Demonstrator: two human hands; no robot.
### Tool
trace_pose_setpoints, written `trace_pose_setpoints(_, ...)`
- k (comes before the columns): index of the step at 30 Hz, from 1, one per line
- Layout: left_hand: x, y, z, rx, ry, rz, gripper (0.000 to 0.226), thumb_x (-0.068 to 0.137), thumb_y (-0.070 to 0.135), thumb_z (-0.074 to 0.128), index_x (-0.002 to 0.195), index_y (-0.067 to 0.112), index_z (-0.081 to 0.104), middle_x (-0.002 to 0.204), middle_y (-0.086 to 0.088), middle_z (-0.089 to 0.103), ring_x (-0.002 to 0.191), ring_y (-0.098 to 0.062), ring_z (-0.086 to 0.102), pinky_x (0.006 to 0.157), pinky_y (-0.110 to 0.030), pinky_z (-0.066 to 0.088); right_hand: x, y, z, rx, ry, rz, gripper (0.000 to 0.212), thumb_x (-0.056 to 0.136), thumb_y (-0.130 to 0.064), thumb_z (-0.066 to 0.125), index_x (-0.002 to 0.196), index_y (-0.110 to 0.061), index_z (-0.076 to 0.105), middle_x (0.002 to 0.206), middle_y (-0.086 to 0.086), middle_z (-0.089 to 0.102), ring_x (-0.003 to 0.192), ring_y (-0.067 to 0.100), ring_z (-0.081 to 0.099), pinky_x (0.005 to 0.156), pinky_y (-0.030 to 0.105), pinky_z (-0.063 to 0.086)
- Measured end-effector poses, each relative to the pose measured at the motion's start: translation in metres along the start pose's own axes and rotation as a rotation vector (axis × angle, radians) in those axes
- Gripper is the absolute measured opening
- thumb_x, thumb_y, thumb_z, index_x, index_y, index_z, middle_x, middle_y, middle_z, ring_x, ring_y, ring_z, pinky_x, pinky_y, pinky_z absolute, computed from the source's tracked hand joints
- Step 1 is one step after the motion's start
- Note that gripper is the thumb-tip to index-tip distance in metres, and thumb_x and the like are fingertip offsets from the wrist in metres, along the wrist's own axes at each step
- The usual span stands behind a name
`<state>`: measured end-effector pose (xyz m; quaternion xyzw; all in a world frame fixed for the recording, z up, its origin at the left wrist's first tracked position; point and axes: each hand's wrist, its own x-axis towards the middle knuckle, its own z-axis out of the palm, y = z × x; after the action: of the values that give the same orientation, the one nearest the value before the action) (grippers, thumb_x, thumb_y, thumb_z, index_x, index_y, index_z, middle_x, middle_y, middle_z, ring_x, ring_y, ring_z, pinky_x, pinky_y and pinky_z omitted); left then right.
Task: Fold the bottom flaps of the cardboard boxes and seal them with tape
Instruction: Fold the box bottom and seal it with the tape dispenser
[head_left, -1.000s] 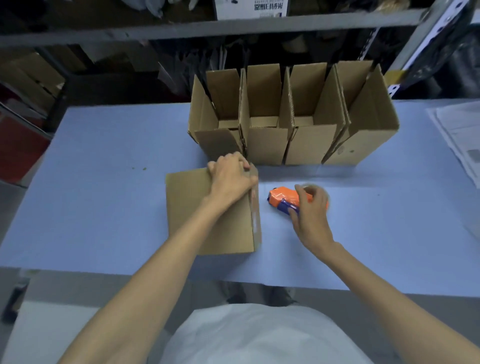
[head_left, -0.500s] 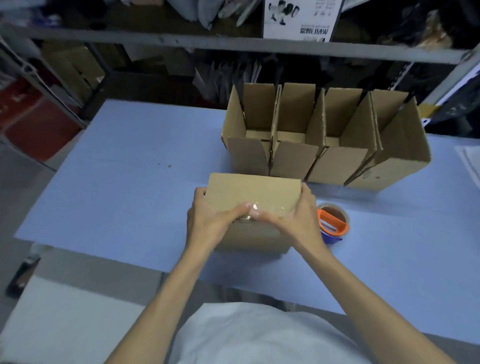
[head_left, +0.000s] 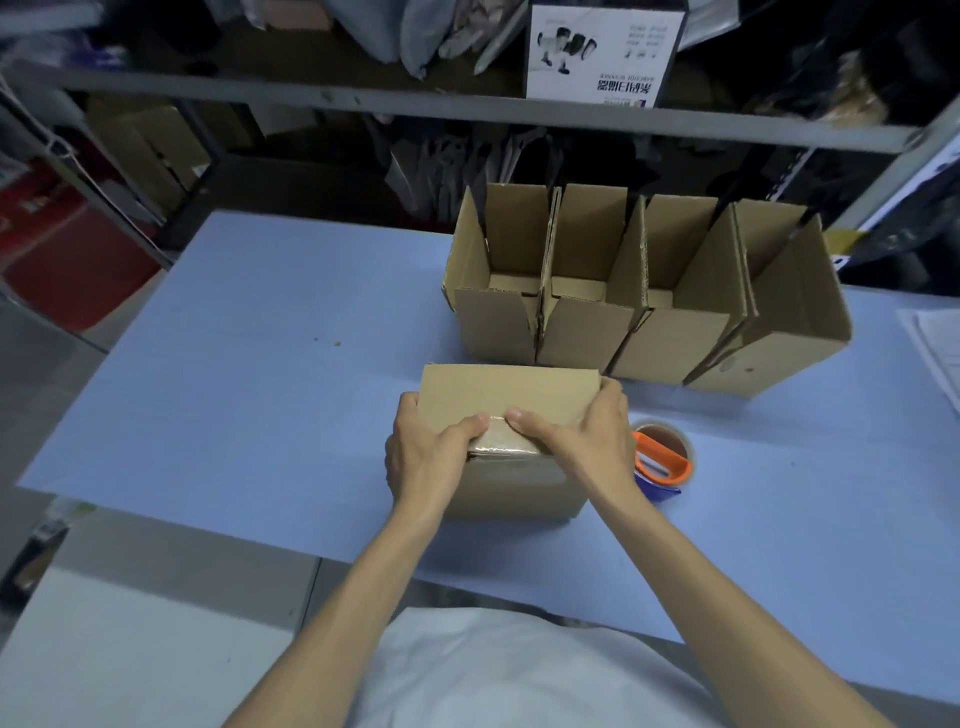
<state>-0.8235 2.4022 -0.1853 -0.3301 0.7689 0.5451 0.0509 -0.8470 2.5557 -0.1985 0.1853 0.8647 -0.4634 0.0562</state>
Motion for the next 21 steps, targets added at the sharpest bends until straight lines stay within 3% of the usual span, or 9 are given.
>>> trace_pose_setpoints(4,0.008,0.001,-0.004,-0.037,-0.013,-0.035,0.040,0.063,0.039,0.076,0.094,0.024,0.055,0.094,0.006,0.070,0.073,-0.018,0.070,0.085,-0.043,0.054,0.011,0.002,-0.009,0.360,-0.135,0.063,0.053,0.073,-0.014,0.080,0.113,-0.026,0.048,0.125,0.004,0.057,0.099,0.011,0.058,0.086,0.030,0.048)
trace_pose_setpoints(5,0.010,0.002,-0.004,-0.038,-0.013,-0.033,0.040,0.065,0.037,0.077,0.095,0.023,0.055,0.094,0.006,0.070,0.067,-0.015,0.070,0.084,-0.043,0.054,0.011,0.004,-0.011,0.386,-0.154,0.060,0.061,0.073,-0.015,0.080,0.124,-0.023,0.047,0.131,-0.001,0.054,0.103,0.008,0.057,0.090,0.029,0.047)
trace_pose_setpoints(7,0.017,0.005,-0.003,-0.048,-0.014,-0.037,0.046,0.068,0.034,0.079,0.103,0.019,0.053,0.095,0.005,0.070,0.064,-0.011,0.069,0.085,-0.041,0.054,0.012,0.007,-0.013,0.341,-0.181,0.045,0.100,0.070,-0.026,0.084,0.149,-0.021,0.022,0.136,-0.013,0.038,0.117,0.006,0.043,0.100,0.026,0.037)
trace_pose_setpoints(9,0.022,0.007,0.000,-0.021,-0.033,-0.025,0.059,0.070,0.036,0.080,0.115,0.016,0.046,0.109,0.000,0.067,0.082,-0.014,0.070,0.089,-0.040,0.053,0.011,0.009,-0.012,0.305,-0.196,0.010,0.105,0.071,-0.029,0.082,0.152,-0.025,0.015,0.139,-0.011,0.032,0.120,0.006,0.035,0.098,0.025,0.032)
trace_pose_setpoints(11,0.020,0.007,0.005,0.091,0.027,0.145,0.076,0.071,0.041,0.081,0.128,0.019,0.036,0.128,-0.004,0.050,0.111,-0.018,0.056,0.095,-0.033,0.046,0.014,0.006,-0.012,0.399,-0.189,0.052,0.094,0.076,-0.021,0.077,0.151,-0.025,0.021,0.146,-0.007,0.031,0.121,0.010,0.038,0.095,0.026,0.035)
trace_pose_setpoints(13,0.013,0.006,0.008,0.240,0.119,0.540,0.073,0.073,0.042,0.079,0.133,0.023,0.042,0.132,-0.002,0.039,0.119,-0.014,0.037,0.093,-0.023,0.039,0.020,0.002,-0.012,0.423,-0.162,0.073,0.085,0.080,-0.016,0.073,0.150,-0.024,0.026,0.146,-0.003,0.031,0.124,0.015,0.039,0.096,0.029,0.037)
trace_pose_setpoints(16,0.015,0.008,0.008,0.409,-0.009,0.920,0.033,0.075,0.034,0.078,0.105,0.024,0.069,0.108,0.005,0.058,0.105,-0.013,0.047,0.086,-0.030,0.047,0.020,0.000,-0.013,0.229,-0.007,-0.202,0.061,0.088,-0.024,0.067,0.143,-0.026,0.040,0.142,0.000,0.033,0.131,0.016,0.032,0.106,0.028,0.030)
trace_pose_setpoints(19,0.023,0.007,0.009,0.395,-0.031,0.907,0.016,0.074,0.021,0.080,0.090,0.019,0.075,0.087,0.006,0.066,0.086,-0.018,0.061,0.072,-0.040,0.051,0.014,0.002,-0.013,0.007,0.043,-0.665,0.038,0.087,-0.030,0.069,0.123,-0.019,0.063,0.129,-0.001,0.051,0.122,0.010,0.042,0.101,0.023,0.037)
trace_pose_setpoints(21,0.025,0.010,0.013,0.382,0.015,0.902,0.013,0.070,0.017,0.081,0.083,0.017,0.076,0.081,0.005,0.068,0.080,-0.020,0.062,0.067,-0.040,0.050,0.015,0.004,-0.010,-0.128,0.036,-0.796,0.027,0.084,-0.028,0.071,0.106,-0.012,0.072,0.111,0.000,0.065,0.105,0.016,0.057,0.088,0.034,0.048)
